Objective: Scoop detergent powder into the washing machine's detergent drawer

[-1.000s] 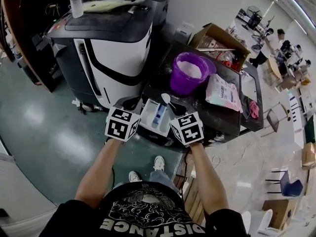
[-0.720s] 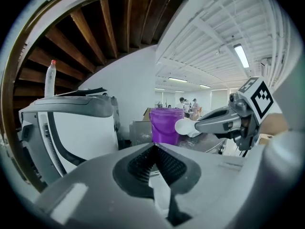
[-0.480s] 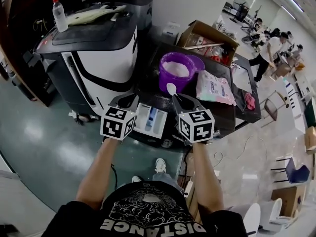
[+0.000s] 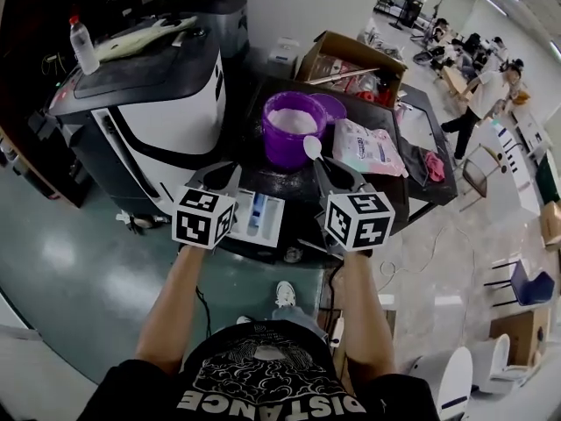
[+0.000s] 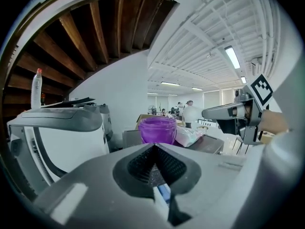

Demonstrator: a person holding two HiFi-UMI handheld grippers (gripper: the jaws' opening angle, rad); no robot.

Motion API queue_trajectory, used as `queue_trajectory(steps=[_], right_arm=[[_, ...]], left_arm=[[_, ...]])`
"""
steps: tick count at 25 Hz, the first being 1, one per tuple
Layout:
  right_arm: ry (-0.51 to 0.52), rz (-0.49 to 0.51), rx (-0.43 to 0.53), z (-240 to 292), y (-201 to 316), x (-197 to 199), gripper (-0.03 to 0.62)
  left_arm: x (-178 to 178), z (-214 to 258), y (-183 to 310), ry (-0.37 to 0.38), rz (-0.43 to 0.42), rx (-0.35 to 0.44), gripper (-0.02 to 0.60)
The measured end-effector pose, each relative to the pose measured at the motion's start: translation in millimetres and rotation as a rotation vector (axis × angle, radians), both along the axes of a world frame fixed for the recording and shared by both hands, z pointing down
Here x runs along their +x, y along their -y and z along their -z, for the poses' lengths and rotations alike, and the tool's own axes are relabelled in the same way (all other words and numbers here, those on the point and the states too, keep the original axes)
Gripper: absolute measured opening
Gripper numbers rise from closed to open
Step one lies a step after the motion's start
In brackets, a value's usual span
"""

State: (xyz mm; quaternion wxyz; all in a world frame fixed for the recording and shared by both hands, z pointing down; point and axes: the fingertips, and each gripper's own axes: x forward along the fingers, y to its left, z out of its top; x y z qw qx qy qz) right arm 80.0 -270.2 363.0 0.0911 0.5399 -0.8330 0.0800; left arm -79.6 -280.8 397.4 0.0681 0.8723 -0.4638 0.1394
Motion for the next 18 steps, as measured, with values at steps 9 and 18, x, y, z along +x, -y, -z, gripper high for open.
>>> queue_trajectory(steps=[9, 18], right_arm=[[0.021, -0.043, 0.000, -0.5, 0.2, 12.7, 0.035], [0.015, -0.046, -0.002, -4.9, -0.8, 11.2, 0.035]], left_arm=[[-0.6, 4.9, 6.0, -0.002, 0.008, 0.009, 0.000], [-4.9, 10.4, 8.0, -0.018, 0.021, 0.020, 0.000]])
